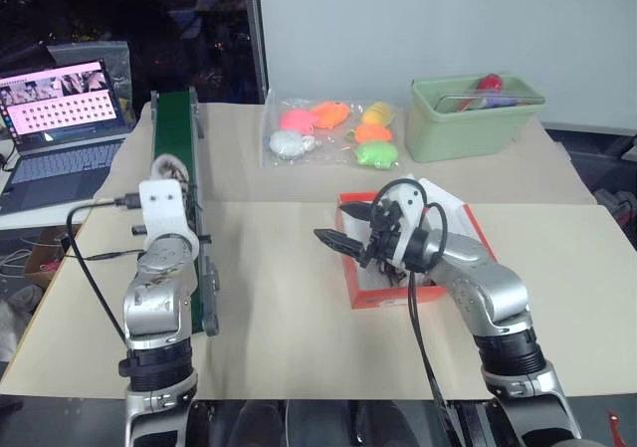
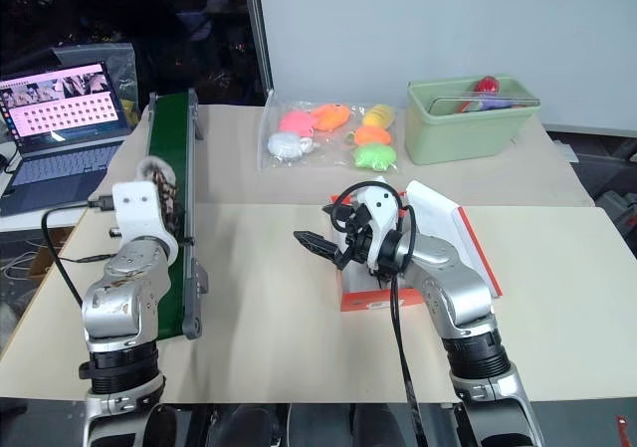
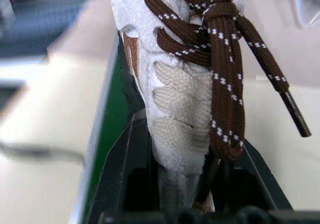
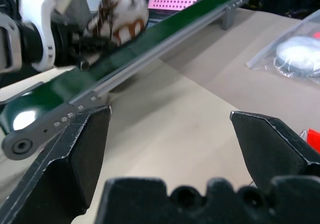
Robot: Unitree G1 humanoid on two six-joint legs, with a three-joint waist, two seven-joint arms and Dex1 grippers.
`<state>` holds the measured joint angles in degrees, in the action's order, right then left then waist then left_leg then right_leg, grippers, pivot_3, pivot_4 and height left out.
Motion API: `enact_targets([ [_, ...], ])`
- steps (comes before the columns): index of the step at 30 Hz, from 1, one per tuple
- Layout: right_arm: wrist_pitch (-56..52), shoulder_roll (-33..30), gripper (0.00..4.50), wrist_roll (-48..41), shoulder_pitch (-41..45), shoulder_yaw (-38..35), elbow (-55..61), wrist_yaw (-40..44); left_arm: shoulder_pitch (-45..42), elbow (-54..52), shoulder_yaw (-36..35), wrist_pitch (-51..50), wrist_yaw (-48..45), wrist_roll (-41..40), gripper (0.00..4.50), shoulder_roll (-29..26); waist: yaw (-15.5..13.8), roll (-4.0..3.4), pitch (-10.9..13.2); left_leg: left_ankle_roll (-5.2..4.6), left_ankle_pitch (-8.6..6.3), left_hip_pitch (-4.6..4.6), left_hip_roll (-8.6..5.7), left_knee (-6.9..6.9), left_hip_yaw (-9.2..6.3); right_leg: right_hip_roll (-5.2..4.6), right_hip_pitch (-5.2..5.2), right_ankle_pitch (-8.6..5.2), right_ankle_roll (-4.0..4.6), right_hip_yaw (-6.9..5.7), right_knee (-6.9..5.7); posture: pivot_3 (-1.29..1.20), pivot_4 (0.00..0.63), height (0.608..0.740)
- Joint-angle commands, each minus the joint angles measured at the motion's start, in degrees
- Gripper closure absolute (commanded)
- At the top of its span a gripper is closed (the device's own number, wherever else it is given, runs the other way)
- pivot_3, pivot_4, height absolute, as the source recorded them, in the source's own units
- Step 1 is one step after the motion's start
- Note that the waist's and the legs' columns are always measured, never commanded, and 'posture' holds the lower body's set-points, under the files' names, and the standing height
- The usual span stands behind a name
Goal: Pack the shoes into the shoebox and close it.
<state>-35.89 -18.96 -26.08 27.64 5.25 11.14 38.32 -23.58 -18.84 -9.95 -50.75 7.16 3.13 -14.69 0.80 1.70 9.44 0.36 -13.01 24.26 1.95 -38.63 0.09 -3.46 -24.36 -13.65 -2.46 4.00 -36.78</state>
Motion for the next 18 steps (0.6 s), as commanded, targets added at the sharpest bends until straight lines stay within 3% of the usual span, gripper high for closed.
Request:
enact_targets([
  [1,-2.5,1.7,0.00,-3.2,2.3,-3.6,0.3,-2.2,-0.6,-3.3,2.6,8.5,-2.4,-0.2,3.36,0.1,0.0,0.00,0.0,0.01,0.00,0.04,0.00,0.03,0.00,-0.02,-0.02,0.00,0.00,0.00,0.01,0.00,0.150,0.729],
  [7,-14.3,7.6,0.00,-15.9,6.8,-11.3,-1.9,-6.8,0.0,-5.2,0.6,11.5,-13.9,-18.3,3.36,10.7,-0.1,0.01,0.0,0.01,-0.01,0.05,-0.02,0.09,0.00,-0.10,0.02,0.01,0.00,-0.03,0.03,0.00,0.150,0.729],
  [10,-19.6,10.5,0.00,-21.3,9.6,-15.0,-5.0,-10.7,0.8,-9.2,-1.9,2.9,-18.4,-33.5,3.36,15.9,0.3,0.01,0.0,0.01,-0.01,0.05,-0.02,0.08,0.01,-0.07,0.02,0.01,0.00,-0.03,0.04,0.00,0.150,0.729],
  [18,-24.4,12.2,0.00,-26.0,12.2,-18.7,-9.1,-15.6,0.7,-10.5,-1.0,-0.5,-18.9,-39.2,3.36,12.3,1.4,0.00,0.0,-0.01,0.00,-0.02,-0.01,0.02,0.00,0.02,0.07,0.00,-0.01,-0.02,0.01,0.00,0.150,0.729],
])
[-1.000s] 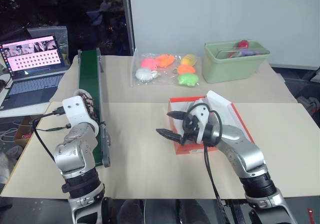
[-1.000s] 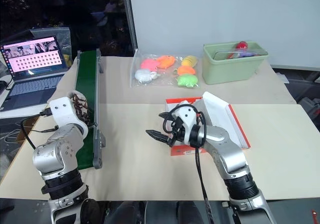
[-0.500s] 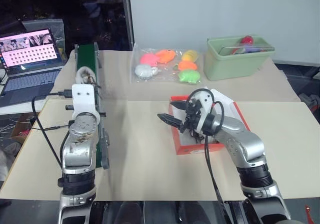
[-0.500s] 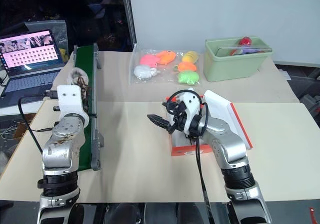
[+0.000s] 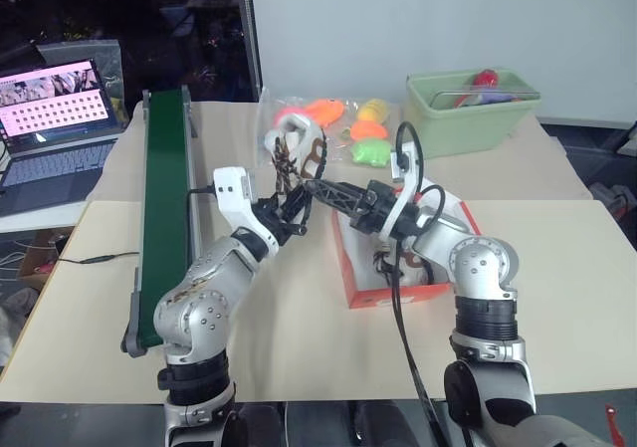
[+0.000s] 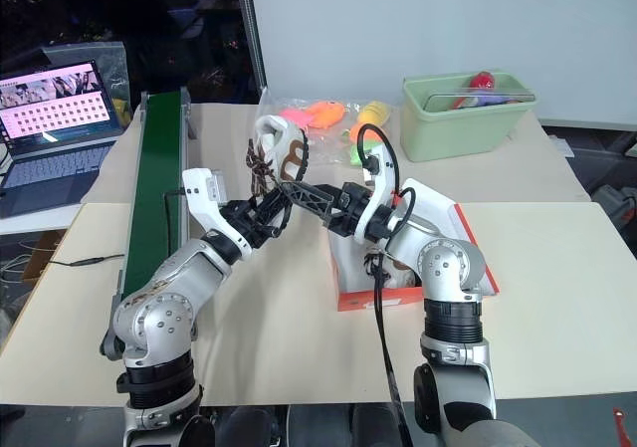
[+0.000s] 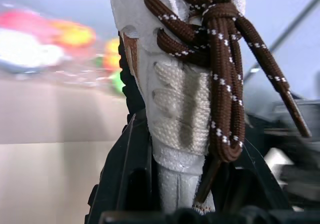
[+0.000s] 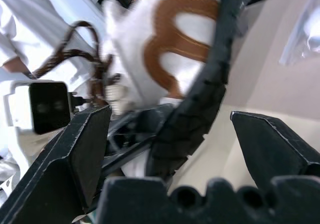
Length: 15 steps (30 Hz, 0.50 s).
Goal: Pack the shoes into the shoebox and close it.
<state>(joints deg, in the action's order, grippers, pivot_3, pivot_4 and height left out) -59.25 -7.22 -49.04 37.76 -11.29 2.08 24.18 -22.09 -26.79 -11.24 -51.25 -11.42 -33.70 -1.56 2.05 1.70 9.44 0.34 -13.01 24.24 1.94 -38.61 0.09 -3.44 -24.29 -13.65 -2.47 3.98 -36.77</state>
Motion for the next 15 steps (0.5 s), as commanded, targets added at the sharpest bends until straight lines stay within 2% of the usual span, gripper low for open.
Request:
enact_targets([
  [1,-1.3,0.7,0.00,-3.7,2.3,-2.8,-0.5,-2.2,-0.9,-2.3,0.3,-0.2,-0.2,-2.9,3.36,-1.0,0.2,0.00,0.0,0.00,0.00,0.01,0.00,-0.03,0.00,0.00,0.00,0.00,0.00,0.00,0.00,0.00,0.150,0.729],
  [8,-1.9,2.1,0.00,-7.1,4.7,-5.5,-2.5,-5.6,-0.5,-2.4,2.4,-0.4,-0.1,-4.3,3.36,-2.4,0.3,-0.01,0.0,0.00,0.00,0.03,0.00,-0.04,-0.01,0.00,0.00,0.00,-0.01,-0.01,0.01,0.00,0.150,0.729],
  [15,-1.0,2.7,0.00,-7.4,5.8,-4.5,-3.5,-6.5,-0.7,-2.6,3.6,0.2,0.4,-5.0,3.36,-3.2,0.4,-0.01,0.0,0.00,0.00,0.03,0.00,-0.04,-0.01,0.01,0.00,0.00,-0.01,0.00,0.01,0.00,0.150,0.729],
])
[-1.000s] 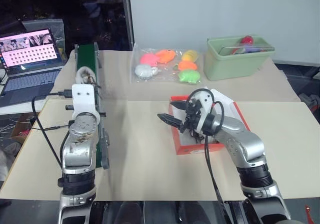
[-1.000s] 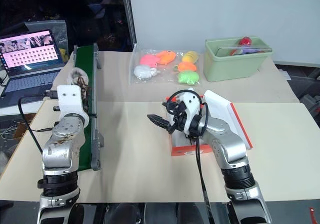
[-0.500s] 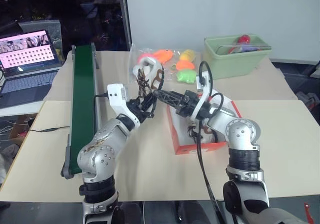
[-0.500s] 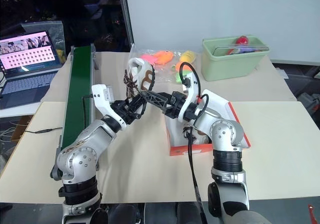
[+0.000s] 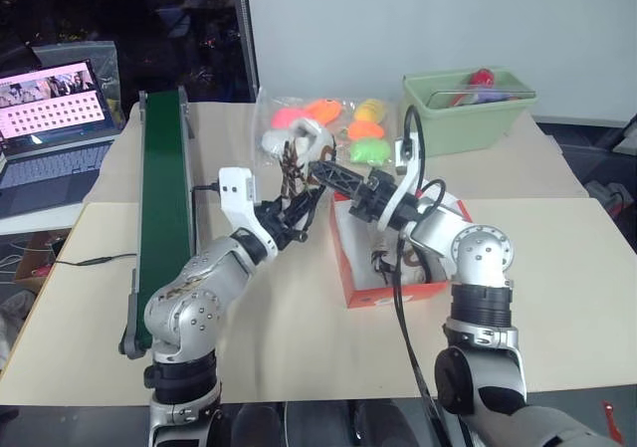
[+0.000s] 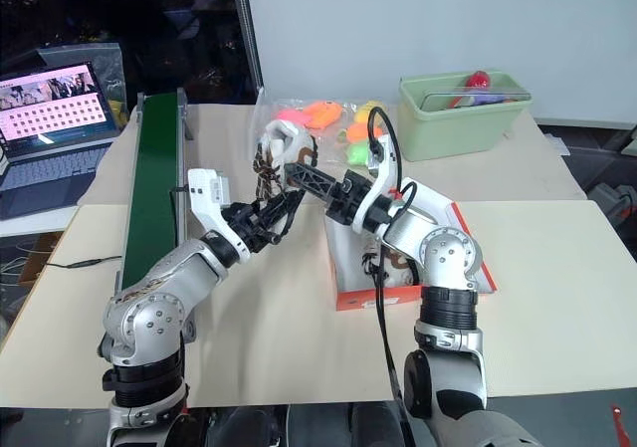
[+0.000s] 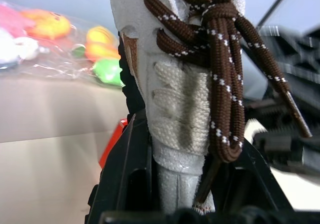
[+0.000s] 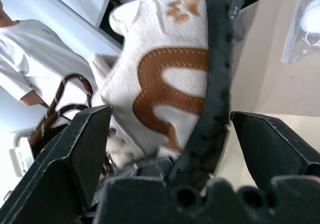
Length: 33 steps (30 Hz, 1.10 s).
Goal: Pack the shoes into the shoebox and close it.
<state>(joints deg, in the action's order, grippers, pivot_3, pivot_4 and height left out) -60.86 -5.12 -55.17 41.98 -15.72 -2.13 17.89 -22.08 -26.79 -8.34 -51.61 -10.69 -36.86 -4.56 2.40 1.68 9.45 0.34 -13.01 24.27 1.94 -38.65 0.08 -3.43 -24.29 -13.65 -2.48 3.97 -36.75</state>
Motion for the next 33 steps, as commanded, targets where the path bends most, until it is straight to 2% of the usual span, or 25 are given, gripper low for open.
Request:
enact_targets([
  [1,0.7,0.8,0.00,-1.2,1.7,0.2,0.7,-0.2,-0.9,-2.7,0.8,0.5,-0.4,-2.1,3.36,-0.4,0.0,0.00,0.0,0.00,0.00,0.01,0.00,0.00,0.00,0.00,0.00,0.00,0.00,0.00,0.00,0.00,0.150,0.729],
  [11,1.1,4.2,0.00,-1.8,1.4,1.8,1.7,-0.9,-1.2,-3.0,1.3,0.7,-0.3,-3.9,3.36,-1.3,0.0,-0.01,0.0,0.00,0.00,0.00,0.00,0.00,0.00,0.00,-0.01,0.00,0.00,0.00,-0.01,0.00,0.150,0.729],
  [14,1.2,4.9,0.75,-2.2,1.1,1.7,2.3,-1.5,-1.0,-3.3,1.3,0.8,-0.1,-4.3,3.39,-1.4,0.0,-0.01,0.0,0.00,0.00,0.01,0.00,0.00,0.00,0.00,-0.01,0.00,0.00,0.00,-0.01,0.00,0.150,0.729],
  [21,1.7,5.7,3.10,-3.3,1.4,1.3,2.7,-2.1,-1.0,-3.2,1.3,0.8,0.5,-5.1,3.39,-1.5,0.0,-0.01,0.0,0.00,0.00,0.00,0.00,0.00,0.00,0.00,-0.01,0.00,0.00,0.00,-0.01,0.00,0.150,0.729],
  [23,1.7,6.2,3.60,-3.9,1.6,1.1,3.0,-2.3,-1.1,-3.2,1.3,0.8,0.6,-5.3,3.39,-1.5,0.1,-0.01,0.0,0.00,0.00,0.00,0.00,0.00,0.00,0.00,-0.01,0.00,0.00,0.00,-0.01,0.00,0.150,0.729],
  [27,1.6,6.9,3.99,-4.3,1.7,0.7,3.3,-2.3,-1.1,-2.9,1.5,0.9,0.6,-5.4,3.39,-1.8,0.1,-0.01,0.0,0.00,0.00,0.00,0.00,0.00,0.00,0.00,-0.01,0.00,0.00,0.00,-0.01,0.00,0.150,0.729],
  [33,0.6,8.2,4.17,-5.5,2.5,0.6,4.4,-3.8,-1.5,-2.2,1.7,1.0,0.4,-5.1,3.39,-2.4,0.1,-0.01,0.0,0.00,0.00,0.01,0.00,0.00,0.00,0.00,-0.01,0.00,0.00,0.00,-0.01,0.00,0.150,0.729],
])
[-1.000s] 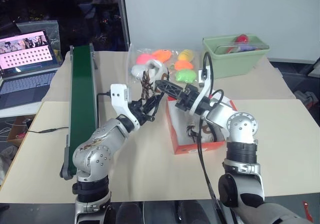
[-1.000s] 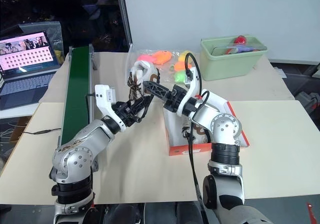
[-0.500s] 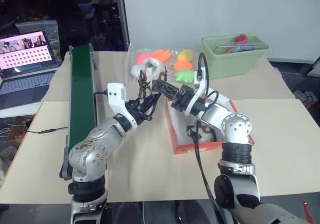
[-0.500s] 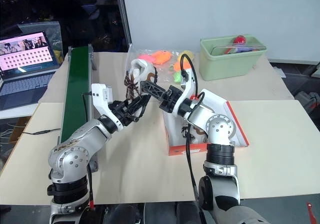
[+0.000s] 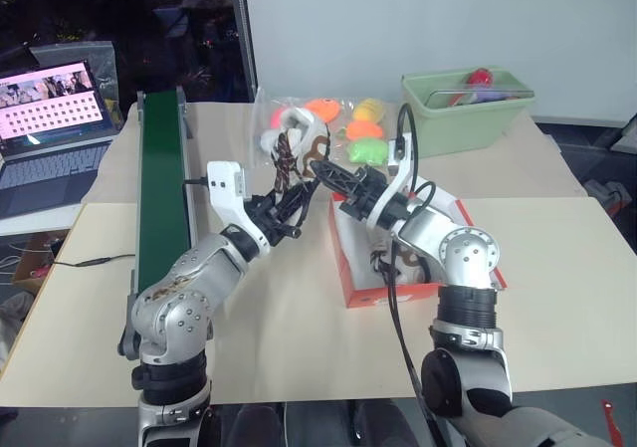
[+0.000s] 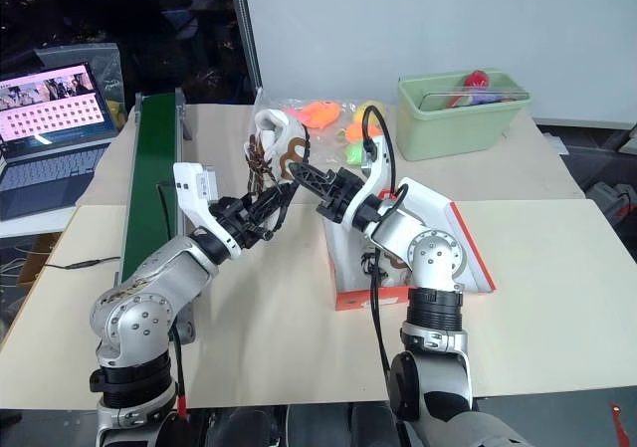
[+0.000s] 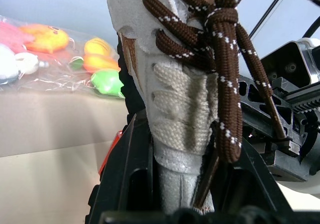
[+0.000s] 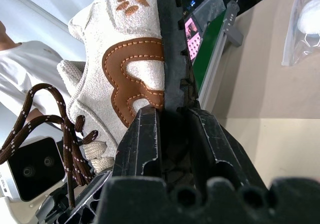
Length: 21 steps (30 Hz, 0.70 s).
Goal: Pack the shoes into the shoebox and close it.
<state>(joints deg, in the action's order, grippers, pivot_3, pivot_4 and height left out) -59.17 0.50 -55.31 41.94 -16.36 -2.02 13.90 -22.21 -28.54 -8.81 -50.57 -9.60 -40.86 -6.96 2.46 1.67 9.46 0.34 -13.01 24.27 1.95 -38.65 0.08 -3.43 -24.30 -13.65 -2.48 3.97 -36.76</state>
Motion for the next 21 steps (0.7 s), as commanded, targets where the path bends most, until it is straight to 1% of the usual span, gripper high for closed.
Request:
enact_targets([
  [1,-1.3,3.1,4.17,-6.0,2.8,0.7,4.2,-0.5,-1.4,-0.4,2.3,0.0,-0.7,-1.0,3.39,-0.1,0.0,0.00,0.0,0.00,0.00,0.00,0.00,0.00,0.00,0.00,0.00,0.00,0.00,0.00,0.00,0.00,0.150,0.729],
  [6,-1.1,6.3,4.17,-10.2,4.1,-1.5,4.9,-6.4,-0.8,-0.3,3.2,-0.2,-0.6,-0.5,3.39,-1.0,0.0,0.00,0.0,0.00,0.00,0.00,0.00,0.00,0.00,0.00,0.00,0.00,0.00,0.00,0.00,0.00,0.150,0.729],
  [9,0.5,7.5,4.17,-10.6,4.5,-2.0,5.6,-9.8,-0.1,-0.8,3.3,0.9,-0.6,-0.2,3.39,-1.1,0.0,-0.01,0.0,0.00,0.00,0.00,0.00,0.00,0.00,0.00,0.00,0.00,0.00,0.00,0.00,0.00,0.150,0.729],
  [10,1.2,7.8,4.17,-10.5,4.5,-2.0,5.8,-10.8,0.2,-1.3,3.5,1.2,-1.2,-0.3,2.60,-1.4,0.0,-0.01,0.0,0.00,0.00,0.01,0.00,0.00,0.00,0.00,-0.01,0.00,0.00,0.00,0.00,0.00,0.150,0.729],
  [11,1.8,7.8,4.17,-10.2,4.5,-1.8,6.1,-11.7,0.5,-1.9,4.2,1.4,-1.7,0.1,2.47,-2.0,0.0,-0.01,0.0,0.00,0.00,0.02,0.00,0.00,0.00,0.00,-0.01,0.00,0.00,0.00,0.00,0.00,0.150,0.729],
  [12,2.2,7.9,4.17,-10.2,4.4,-1.8,6.4,-12.5,0.7,-2.3,5.0,1.7,-2.0,0.8,2.13,-2.7,0.0,-0.01,0.0,0.00,0.00,0.02,0.00,0.01,0.00,0.00,-0.01,0.00,0.00,0.00,0.01,0.00,0.150,0.729],
  [13,2.8,8.1,4.17,-10.5,4.4,-2.0,6.5,-13.3,0.9,-2.8,5.8,1.9,-2.2,1.4,1.64,-3.4,0.0,-0.01,0.0,0.00,0.00,0.01,0.01,0.01,0.00,0.00,-0.01,0.00,0.00,0.00,0.00,0.00,0.150,0.729],
  [14,3.6,8.3,4.17,-10.6,4.5,-2.3,6.5,-14.2,1.1,-3.0,6.2,2.2,-2.2,1.6,1.35,-3.6,0.0,-0.02,0.0,0.00,0.00,0.01,0.01,0.02,0.00,0.00,-0.02,0.00,0.00,0.00,0.00,0.00,0.150,0.729],
  [15,5.0,8.4,4.17,-10.4,4.7,-3.0,5.9,-15.4,1.3,-3.1,6.2,2.5,-2.1,1.6,0.96,-3.7,0.0,-0.02,0.0,0.00,0.00,0.01,0.00,0.02,0.00,0.00,-0.01,0.00,0.00,0.00,0.00,0.00,0.150,0.729],
  [19,11.0,7.0,4.17,-7.7,5.9,-5.0,2.6,-18.2,2.2,-3.3,7.5,4.0,-2.5,3.1,0.96,-4.9,0.0,-0.02,0.0,0.00,0.00,0.01,0.00,0.01,0.00,0.00,-0.01,0.00,0.00,0.00,0.01,0.00,0.150,0.729],
  [21,14.0,5.5,4.17,-5.1,6.4,-4.9,1.1,-18.4,2.5,-3.3,7.8,4.4,-2.5,3.2,0.96,-5.0,0.1,-0.02,0.0,0.00,0.00,0.00,0.01,0.02,0.00,0.01,-0.02,0.00,0.00,0.00,0.01,0.00,0.150,0.729],
])
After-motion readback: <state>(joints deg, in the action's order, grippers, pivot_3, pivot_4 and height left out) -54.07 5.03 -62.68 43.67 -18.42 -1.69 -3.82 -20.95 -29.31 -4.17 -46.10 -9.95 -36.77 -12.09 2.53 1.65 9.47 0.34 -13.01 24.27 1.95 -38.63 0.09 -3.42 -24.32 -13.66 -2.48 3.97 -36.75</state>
